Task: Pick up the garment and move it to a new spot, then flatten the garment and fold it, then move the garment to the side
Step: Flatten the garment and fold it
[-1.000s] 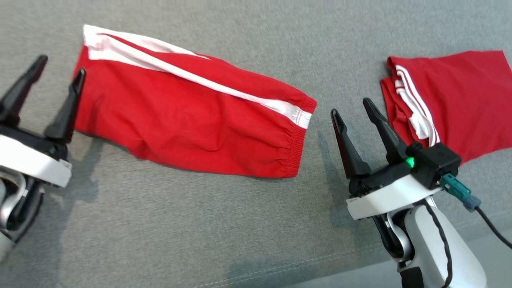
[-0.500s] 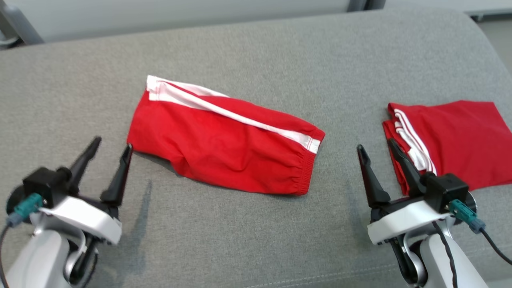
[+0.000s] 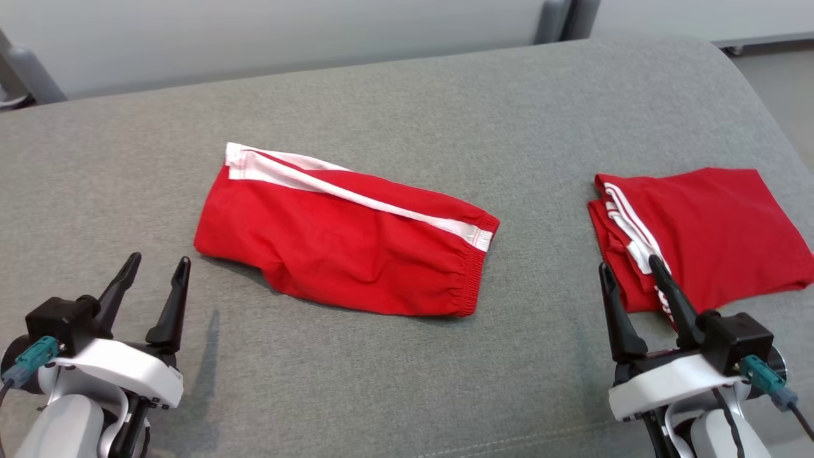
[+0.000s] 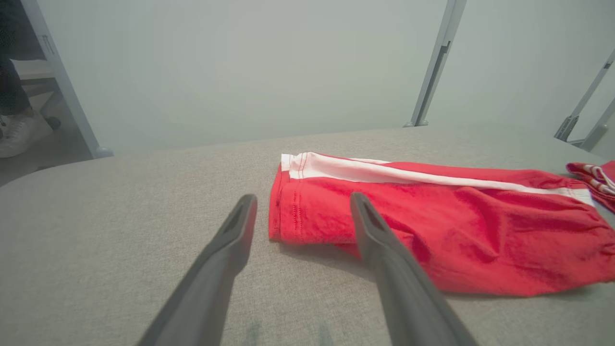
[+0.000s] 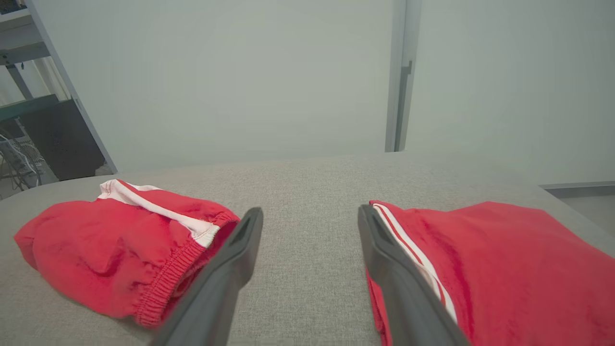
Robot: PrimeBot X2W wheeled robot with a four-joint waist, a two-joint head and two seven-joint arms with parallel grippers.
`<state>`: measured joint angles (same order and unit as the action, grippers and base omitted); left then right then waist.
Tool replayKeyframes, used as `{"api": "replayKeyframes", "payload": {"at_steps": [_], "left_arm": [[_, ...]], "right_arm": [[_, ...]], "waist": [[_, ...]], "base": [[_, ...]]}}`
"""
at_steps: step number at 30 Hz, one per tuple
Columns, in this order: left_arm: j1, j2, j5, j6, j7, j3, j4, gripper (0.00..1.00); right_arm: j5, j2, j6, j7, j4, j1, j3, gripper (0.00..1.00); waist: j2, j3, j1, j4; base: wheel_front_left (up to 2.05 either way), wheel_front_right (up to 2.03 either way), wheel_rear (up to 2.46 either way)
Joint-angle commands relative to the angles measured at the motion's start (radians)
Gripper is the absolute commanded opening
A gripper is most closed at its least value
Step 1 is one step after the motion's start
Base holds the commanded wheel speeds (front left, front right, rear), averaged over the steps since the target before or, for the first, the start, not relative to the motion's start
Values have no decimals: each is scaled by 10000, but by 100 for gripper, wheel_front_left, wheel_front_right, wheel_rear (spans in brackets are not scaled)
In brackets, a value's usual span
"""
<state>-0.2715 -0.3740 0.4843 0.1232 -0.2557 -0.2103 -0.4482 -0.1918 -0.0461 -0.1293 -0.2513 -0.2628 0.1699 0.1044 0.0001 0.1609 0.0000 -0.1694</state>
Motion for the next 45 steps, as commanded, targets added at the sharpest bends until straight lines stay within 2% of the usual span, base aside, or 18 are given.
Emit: {"api": "replayKeyframes", "payload": {"at_steps": [1, 7, 13, 19, 26, 32, 41, 42, 43, 44, 45], "left_arm": [[-453, -495, -24, 56, -60, 421, 95, 100], [-970, -1164, 564, 70, -60, 81, -138, 100], [-1669, -2364, 2018, 72, 311, -743, -145, 100], [-2200, -3547, 3364, 73, 1266, -1196, 19, 100], [-2776, -4657, 4200, 74, 2741, -1497, 41, 100], [-3102, -4960, 4441, 8, 4015, -1784, -8, 100], [-3062, -5008, 4409, -353, 4840, -2099, 370, 100], [-3021, -4992, 4424, -350, 4863, -2126, 389, 88], [-2975, -4985, 4408, -343, 4869, -2169, 416, 71], [-2914, -4968, 4403, -326, 4885, -2226, 442, 47], [-2847, -4929, 4432, -309, 4899, -2269, 474, 33]], "right_arm": [[32, -41, -14, -105, 393, -101, 228, 100], [-68, -41, -14, -105, 999, -518, 378, 100], [-176, -41, -14, -105, 1797, -1055, 551, 100], [-312, -41, -14, -105, 2469, -1542, 798, 100], [-415, -41, -14, -105, 3065, -1927, 1136, 100], [-469, -41, -14, -105, 3167, -2078, 1289, 100], [-607, -41, -14, -105, 3057, -2010, 1495, 100], [-613, -41, -14, -105, 3067, -2007, 1498, 100], [-618, -41, -14, -105, 3061, -1979, 1485, 100], [-625, -41, -14, -105, 3050, -1948, 1470, 100], [-628, -41, -14, -105, 3039, -1921, 1451, 100]], "waist": [[-1, 228, 0, -230], [-1, 793, 0, -799], [-1, 1487, 0, -1479], [-1, 2125, 0, -1999], [-1, 2662, 0, -2357], [-1, 2800, 0, -2451], [-1, 2904, 0, -2450], [-1, 2909, 0, -2438], [-1, 2918, 0, -2417], [-1, 2920, 0, -2393], [-1, 2918, 0, -2364]], "base": [[0, 0, 0], [0, 0, 0], [0, 0, 0], [0, 0, 0], [0, 0, 0], [0, 0, 0], [0, 0, 0], [0, 0, 0], [0, 0, 0], [0, 0, 0], [0, 0, 0]]}}
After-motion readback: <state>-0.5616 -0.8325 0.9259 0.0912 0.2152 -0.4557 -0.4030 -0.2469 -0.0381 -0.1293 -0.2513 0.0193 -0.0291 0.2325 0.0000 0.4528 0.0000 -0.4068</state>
